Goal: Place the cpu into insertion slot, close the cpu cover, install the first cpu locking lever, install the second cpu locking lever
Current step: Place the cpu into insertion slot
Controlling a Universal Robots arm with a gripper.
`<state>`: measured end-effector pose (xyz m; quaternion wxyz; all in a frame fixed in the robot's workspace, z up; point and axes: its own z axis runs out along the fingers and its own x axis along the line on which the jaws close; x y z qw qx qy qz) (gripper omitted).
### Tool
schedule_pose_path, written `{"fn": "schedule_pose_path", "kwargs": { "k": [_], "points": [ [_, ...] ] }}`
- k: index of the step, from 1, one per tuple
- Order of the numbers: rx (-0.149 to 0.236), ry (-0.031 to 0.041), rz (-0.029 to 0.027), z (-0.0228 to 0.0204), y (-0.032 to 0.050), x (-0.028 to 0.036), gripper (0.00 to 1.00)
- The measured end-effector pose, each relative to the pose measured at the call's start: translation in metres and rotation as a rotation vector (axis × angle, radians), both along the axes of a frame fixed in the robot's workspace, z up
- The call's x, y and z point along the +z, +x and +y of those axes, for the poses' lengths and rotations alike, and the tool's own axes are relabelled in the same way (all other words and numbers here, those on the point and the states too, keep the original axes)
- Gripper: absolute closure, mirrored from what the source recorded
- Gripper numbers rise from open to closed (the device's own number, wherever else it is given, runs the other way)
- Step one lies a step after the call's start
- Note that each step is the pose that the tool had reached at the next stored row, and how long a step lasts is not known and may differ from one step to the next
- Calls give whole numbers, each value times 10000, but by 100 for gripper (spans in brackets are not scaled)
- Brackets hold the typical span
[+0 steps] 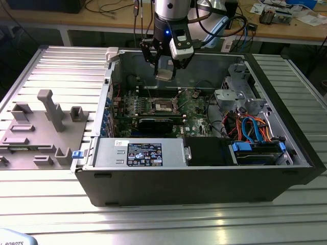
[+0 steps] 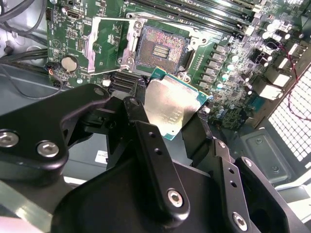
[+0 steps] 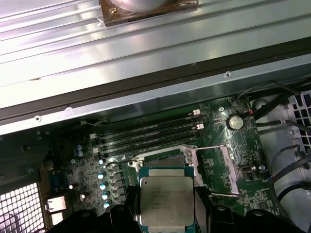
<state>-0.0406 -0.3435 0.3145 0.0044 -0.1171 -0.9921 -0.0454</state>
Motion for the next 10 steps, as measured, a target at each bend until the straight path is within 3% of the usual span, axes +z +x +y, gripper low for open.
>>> {"fn": "schedule_pose_path", "kwargs": {
  "k": [10],
  "points": [
    [-114, 0, 0, 0, 0, -10, 45]
  ]
}}
